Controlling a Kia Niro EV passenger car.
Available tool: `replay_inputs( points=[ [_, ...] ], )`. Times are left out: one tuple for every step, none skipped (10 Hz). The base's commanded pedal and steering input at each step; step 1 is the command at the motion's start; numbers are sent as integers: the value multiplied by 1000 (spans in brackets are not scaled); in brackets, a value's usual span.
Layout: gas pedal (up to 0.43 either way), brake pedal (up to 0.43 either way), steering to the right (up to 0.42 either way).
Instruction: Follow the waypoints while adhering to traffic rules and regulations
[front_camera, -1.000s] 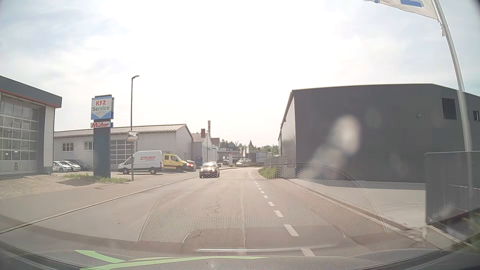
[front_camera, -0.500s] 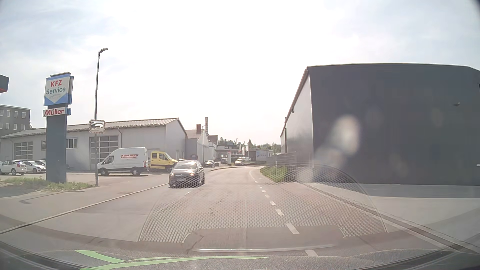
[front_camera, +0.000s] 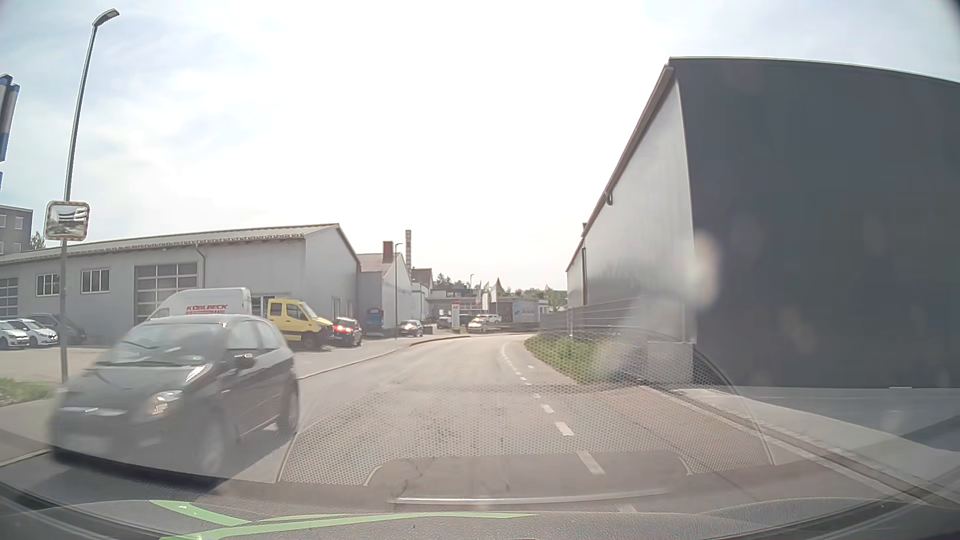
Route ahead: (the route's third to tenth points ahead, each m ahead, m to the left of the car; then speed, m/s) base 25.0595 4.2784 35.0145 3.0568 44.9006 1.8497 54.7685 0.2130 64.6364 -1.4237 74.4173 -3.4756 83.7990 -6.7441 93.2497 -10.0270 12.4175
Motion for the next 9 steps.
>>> replay_inputs(
  points=[
    [67, 0, 1],
    [67, 0, 1],
    [67, 0, 1],
    [67, 0, 1],
    [67, 0, 1],
    [67, 0, 1],
    [67, 0, 1],
    [67, 0, 1],
    [67, 0, 1]
  ],
)
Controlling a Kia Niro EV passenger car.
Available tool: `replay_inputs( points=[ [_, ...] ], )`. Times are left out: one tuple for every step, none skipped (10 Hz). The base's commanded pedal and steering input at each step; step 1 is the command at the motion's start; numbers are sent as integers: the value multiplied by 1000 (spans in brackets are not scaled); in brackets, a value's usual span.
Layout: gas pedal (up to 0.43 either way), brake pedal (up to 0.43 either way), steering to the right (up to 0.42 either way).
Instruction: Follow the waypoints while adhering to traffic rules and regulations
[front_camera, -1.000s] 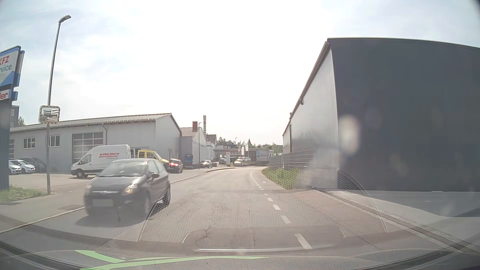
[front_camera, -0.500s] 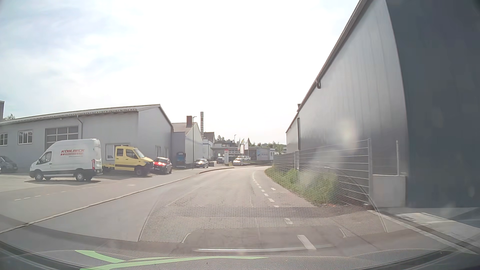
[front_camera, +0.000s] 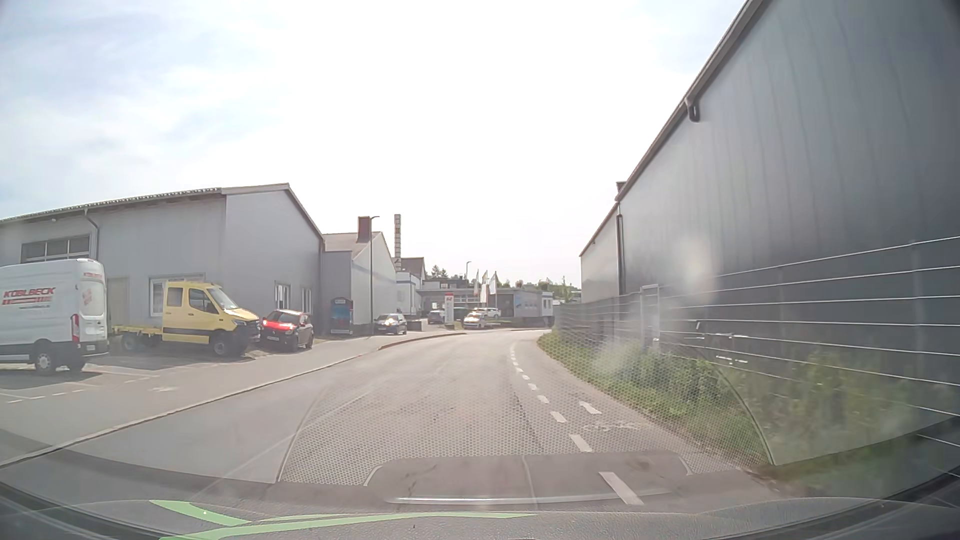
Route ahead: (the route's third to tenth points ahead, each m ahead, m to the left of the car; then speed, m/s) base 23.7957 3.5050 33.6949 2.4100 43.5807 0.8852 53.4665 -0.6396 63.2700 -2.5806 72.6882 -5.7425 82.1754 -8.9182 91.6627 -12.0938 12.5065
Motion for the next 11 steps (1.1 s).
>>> replay_inputs(
  points=[
    [67, 0, 1],
    [67, 0, 3],
    [67, 0, 3],
    [67, 0, 5],
    [67, 0, 5],
    [67, 0, 8],
    [67, 0, 10],
    [67, 0, 12],
    [67, 0, 13],
    [67, 0, 13],
    [59, 0, 13]
  ],
)
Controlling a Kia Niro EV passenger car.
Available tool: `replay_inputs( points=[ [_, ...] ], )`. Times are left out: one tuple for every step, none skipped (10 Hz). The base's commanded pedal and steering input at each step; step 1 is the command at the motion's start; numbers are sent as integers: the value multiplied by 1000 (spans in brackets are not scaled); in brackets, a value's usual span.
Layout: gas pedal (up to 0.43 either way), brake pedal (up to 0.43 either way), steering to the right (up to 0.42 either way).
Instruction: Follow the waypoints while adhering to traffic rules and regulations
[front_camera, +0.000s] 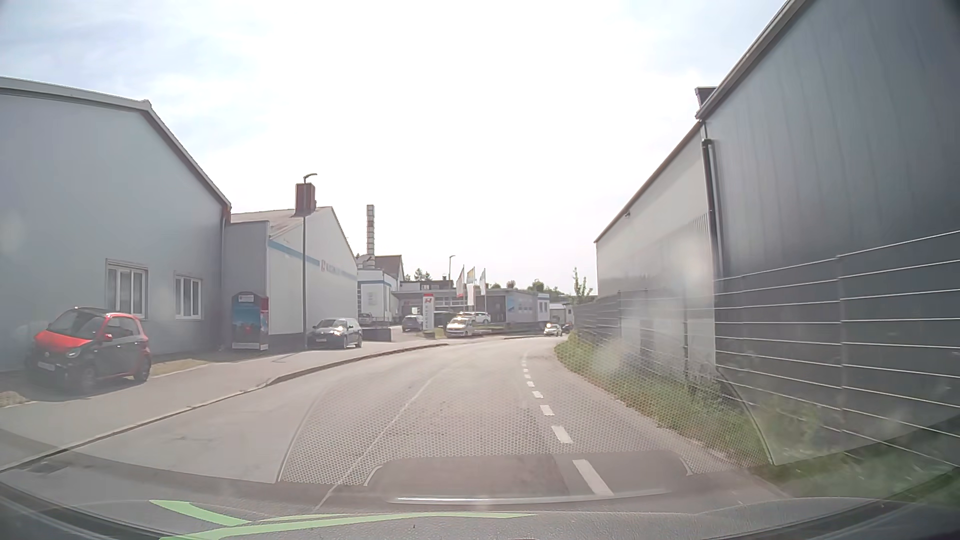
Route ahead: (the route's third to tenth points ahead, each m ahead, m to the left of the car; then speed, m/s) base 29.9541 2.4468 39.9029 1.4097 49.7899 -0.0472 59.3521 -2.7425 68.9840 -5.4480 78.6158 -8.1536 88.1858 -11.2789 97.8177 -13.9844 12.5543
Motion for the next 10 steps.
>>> replay_inputs(
  points=[
    [47, 0, 13],
    [47, 0, 13],
    [47, 0, 13],
    [47, 0, 13],
    [39, 0, 13],
    [39, 0, 13],
    [39, 0, 13],
    [39, 0, 14],
    [39, 0, 14],
    [39, 0, 15]
  ],
)
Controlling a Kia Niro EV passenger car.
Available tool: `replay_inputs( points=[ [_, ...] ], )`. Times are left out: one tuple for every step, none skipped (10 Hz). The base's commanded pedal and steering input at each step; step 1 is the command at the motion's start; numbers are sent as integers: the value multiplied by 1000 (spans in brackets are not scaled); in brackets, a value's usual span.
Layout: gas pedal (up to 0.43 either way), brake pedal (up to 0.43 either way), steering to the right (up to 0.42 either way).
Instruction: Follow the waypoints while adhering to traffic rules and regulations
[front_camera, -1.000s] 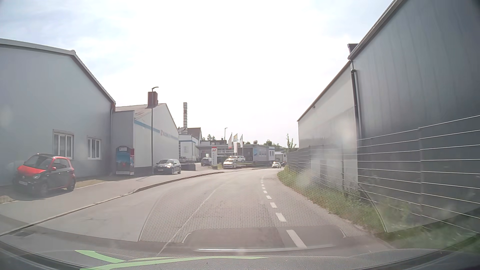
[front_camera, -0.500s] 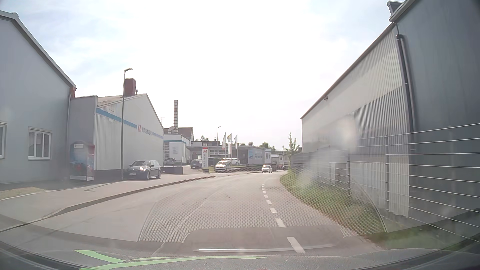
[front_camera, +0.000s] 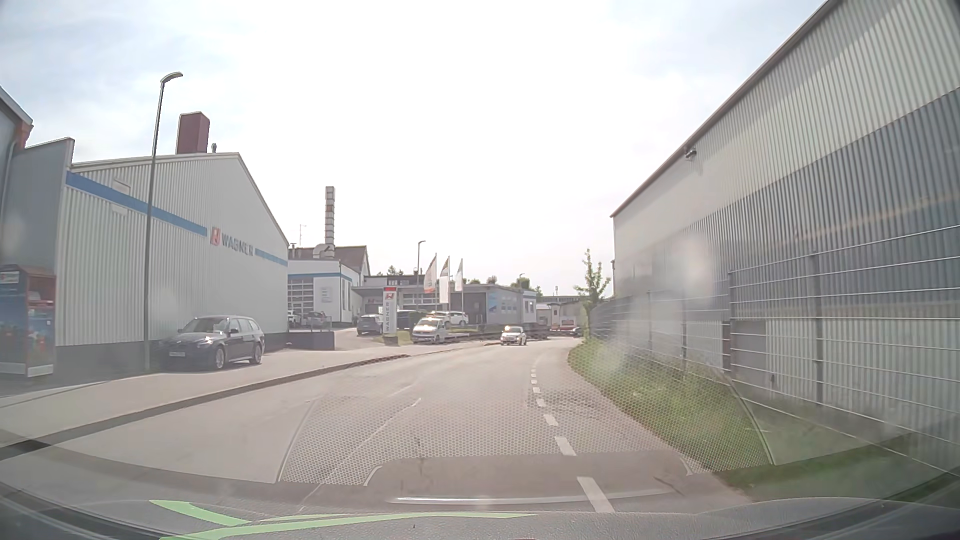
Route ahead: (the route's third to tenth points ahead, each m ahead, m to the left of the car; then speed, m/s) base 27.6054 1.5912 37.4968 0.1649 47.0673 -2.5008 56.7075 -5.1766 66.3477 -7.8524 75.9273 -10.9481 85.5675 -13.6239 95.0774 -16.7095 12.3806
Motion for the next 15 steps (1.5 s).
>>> replay_inputs(
  points=[
    [39, 0, 17],
    [39, 0, 18],
    [39, 0, 19],
    [39, 0, 21],
    [39, 0, 21],
    [39, 0, 21],
    [39, 0, 21],
    [39, 0, 21],
    [39, 0, 22],
    [39, 0, 22],
    [39, 0, 22],
    [39, 0, 22],
    [39, 0, 22],
    [39, 0, 22],
    [39, 0, 22]
  ],
)
